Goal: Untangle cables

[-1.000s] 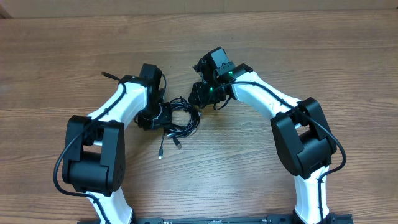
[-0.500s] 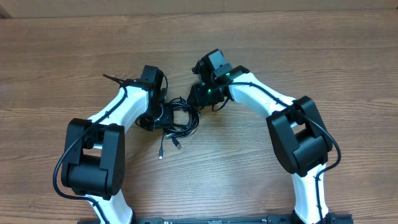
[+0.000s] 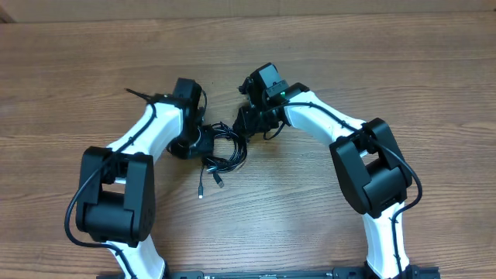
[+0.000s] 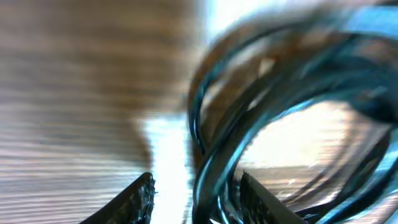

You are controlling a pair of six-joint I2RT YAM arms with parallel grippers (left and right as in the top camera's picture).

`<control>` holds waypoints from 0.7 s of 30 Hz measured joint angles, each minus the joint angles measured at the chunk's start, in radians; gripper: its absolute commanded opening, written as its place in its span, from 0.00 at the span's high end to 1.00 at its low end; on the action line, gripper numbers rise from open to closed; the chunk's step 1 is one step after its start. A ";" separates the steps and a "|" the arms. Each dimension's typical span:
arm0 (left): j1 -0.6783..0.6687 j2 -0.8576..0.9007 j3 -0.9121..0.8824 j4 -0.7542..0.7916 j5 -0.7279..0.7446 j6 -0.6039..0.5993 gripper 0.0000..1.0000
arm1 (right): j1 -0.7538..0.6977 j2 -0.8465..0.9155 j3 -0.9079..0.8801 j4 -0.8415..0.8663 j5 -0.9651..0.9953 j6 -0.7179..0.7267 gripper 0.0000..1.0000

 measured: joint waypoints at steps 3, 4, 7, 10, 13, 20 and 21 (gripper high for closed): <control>0.010 0.000 0.087 -0.025 -0.003 0.003 0.49 | -0.010 0.000 0.002 -0.012 -0.086 -0.017 0.71; 0.015 0.000 0.123 -0.027 -0.003 0.003 0.47 | -0.011 0.000 0.002 -0.025 -0.117 -0.027 0.71; 0.018 -0.001 0.174 -0.020 -0.003 0.003 0.47 | -0.009 0.000 0.003 -0.042 -0.170 -0.057 0.72; 0.018 -0.001 0.179 -0.022 -0.006 -0.003 0.53 | -0.007 0.000 0.003 -0.034 -0.188 -0.077 0.72; 0.018 -0.001 0.164 0.006 -0.006 -0.028 0.57 | -0.006 0.000 0.003 -0.005 -0.187 -0.087 0.73; 0.014 0.000 0.081 0.156 0.014 -0.054 0.56 | -0.006 0.000 0.004 0.066 -0.148 -0.100 0.80; 0.014 0.001 0.080 0.185 0.033 -0.057 0.56 | -0.006 0.000 0.004 0.067 -0.133 -0.100 0.80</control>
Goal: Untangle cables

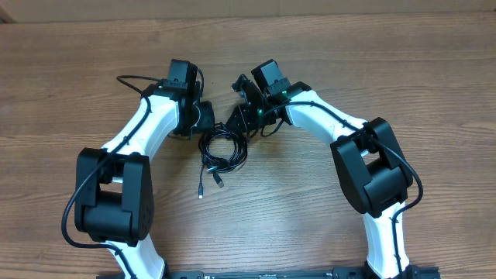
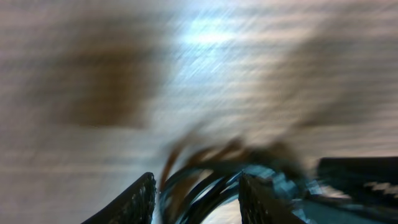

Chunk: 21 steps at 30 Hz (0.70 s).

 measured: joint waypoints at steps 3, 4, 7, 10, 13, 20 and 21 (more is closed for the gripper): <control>0.000 0.000 0.000 0.035 0.049 -0.025 0.55 | 0.000 0.000 0.000 -0.019 0.029 0.000 0.80; -0.001 0.000 0.000 0.033 0.060 -0.033 0.55 | 0.000 0.000 0.000 -0.025 0.036 0.000 0.79; -0.012 0.000 0.000 0.030 0.070 -0.058 0.53 | 0.000 0.000 0.000 -0.036 0.047 0.000 0.79; -0.025 0.001 0.000 0.040 0.070 -0.087 0.53 | 0.000 0.000 0.000 -0.052 0.053 0.003 0.80; -0.032 0.015 0.000 0.076 0.070 -0.116 0.59 | 0.000 0.000 0.000 -0.055 0.053 0.021 0.79; -0.034 0.084 0.000 0.077 0.071 -0.148 0.96 | 0.000 0.000 0.000 -0.061 0.055 0.034 0.79; -0.033 0.086 0.000 0.066 0.071 -0.149 0.96 | 0.000 0.000 0.000 -0.062 0.056 0.034 0.79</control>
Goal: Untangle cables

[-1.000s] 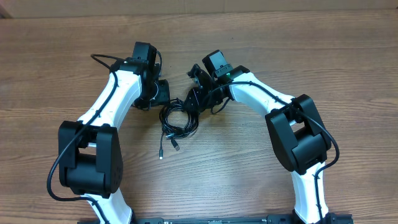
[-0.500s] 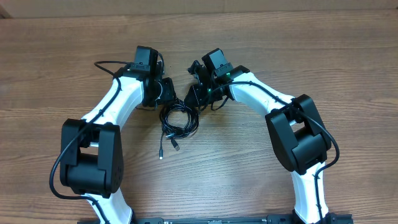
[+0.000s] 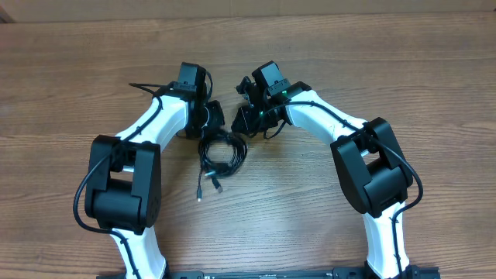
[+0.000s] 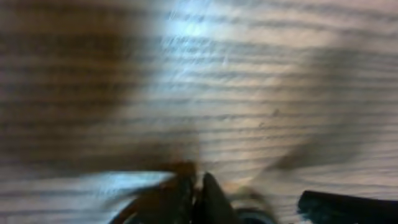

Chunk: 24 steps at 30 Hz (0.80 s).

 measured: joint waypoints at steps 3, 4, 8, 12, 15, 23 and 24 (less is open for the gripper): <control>0.000 0.002 0.000 -0.011 0.013 0.004 0.96 | 0.000 0.000 0.000 -0.002 0.001 0.001 0.79; 0.000 0.002 0.000 -0.011 0.020 0.012 0.96 | 0.000 0.000 0.000 -0.006 0.000 0.002 0.78; 0.000 0.002 0.000 -0.033 0.075 0.039 0.96 | -0.002 0.000 0.001 -0.050 -0.025 0.007 0.78; 0.013 0.003 0.004 -0.042 0.145 0.073 0.96 | -0.025 0.000 0.001 -0.073 -0.141 0.008 0.72; 0.028 0.003 0.016 -0.041 0.189 0.112 0.96 | -0.067 0.000 0.001 -0.079 -0.283 0.010 0.69; 0.054 0.001 0.027 -0.028 0.233 0.175 0.96 | -0.143 0.000 0.002 -0.133 -0.510 0.002 0.65; 0.055 0.001 0.027 -0.017 0.246 0.183 0.96 | -0.140 0.000 0.002 -0.139 -0.520 -0.001 0.65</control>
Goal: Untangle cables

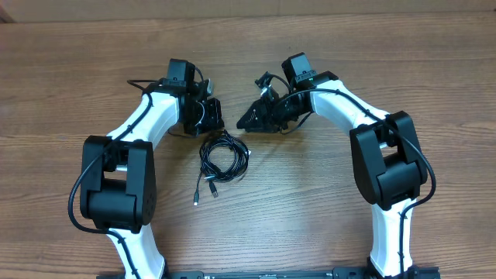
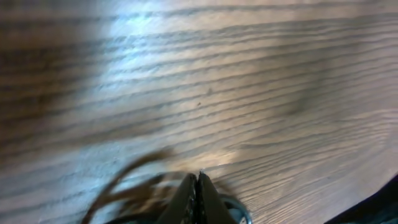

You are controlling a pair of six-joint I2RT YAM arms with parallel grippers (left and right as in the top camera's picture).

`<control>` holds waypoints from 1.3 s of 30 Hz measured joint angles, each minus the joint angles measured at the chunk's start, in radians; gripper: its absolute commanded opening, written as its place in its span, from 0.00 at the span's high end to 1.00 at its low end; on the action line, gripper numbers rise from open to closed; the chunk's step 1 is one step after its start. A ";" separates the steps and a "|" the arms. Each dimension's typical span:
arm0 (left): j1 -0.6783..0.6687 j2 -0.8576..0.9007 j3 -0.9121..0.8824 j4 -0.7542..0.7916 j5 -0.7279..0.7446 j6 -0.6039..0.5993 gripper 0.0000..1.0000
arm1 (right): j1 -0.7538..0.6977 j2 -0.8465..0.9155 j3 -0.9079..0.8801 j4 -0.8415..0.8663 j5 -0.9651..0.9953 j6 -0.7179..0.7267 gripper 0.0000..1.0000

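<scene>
A bundle of black cables (image 1: 223, 157) lies coiled on the wooden table (image 1: 325, 217), with two plug ends trailing to its lower left (image 1: 197, 199). My left gripper (image 1: 211, 122) is just above and left of the coil's top. In the left wrist view the left gripper (image 2: 198, 179) has its jaws pressed together, with blurred cable strands (image 2: 127, 186) beneath them. Whether a strand is pinched does not show. My right gripper (image 1: 242, 122) points left as a dark wedge, up and to the right of the coil and apart from it. Its jaws cannot be made out.
Both white arms reach in from the near edge, the left arm (image 1: 147, 116) to the left of the coil and the right arm (image 1: 341, 93) to its right. A thin black lead (image 1: 143, 81) runs beside the left wrist.
The right gripper has drawn back to the right, away from the coil. The left gripper has shifted slightly up and left, off the coil's top. The coil lies a little lower and looser.
First the left gripper was open, low beside the coil, with cable loops between its fingers. It was then further up, still open over the strands. By 0.8 s ago its jaws were shut at the coil's top. Now both grippers are apart from the coil.
</scene>
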 measured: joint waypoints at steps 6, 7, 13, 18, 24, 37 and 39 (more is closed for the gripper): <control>0.000 -0.002 0.002 0.039 0.073 0.027 0.93 | 0.027 0.000 0.000 -0.008 0.035 0.005 0.64; 0.000 -0.003 0.002 0.026 0.064 0.023 0.89 | 0.029 0.000 0.000 -0.008 0.043 0.007 0.64; -0.014 -0.004 0.002 -0.029 -0.053 -0.037 0.64 | 0.034 0.000 0.000 -0.026 0.097 0.014 0.64; -0.060 -0.004 0.002 -0.028 -0.101 -0.063 0.65 | 0.034 0.000 0.000 -0.048 0.130 0.016 0.64; -0.102 -0.004 0.002 -0.026 -0.134 -0.079 0.81 | 0.034 0.000 -0.008 -0.048 0.193 0.019 0.64; -0.094 -0.004 0.010 -0.098 -0.141 -0.052 0.72 | 0.034 0.000 -0.117 0.048 0.192 0.106 0.67; -0.081 -0.004 0.038 -0.125 -0.105 -0.021 0.66 | 0.034 0.000 -0.117 0.060 0.159 0.114 0.67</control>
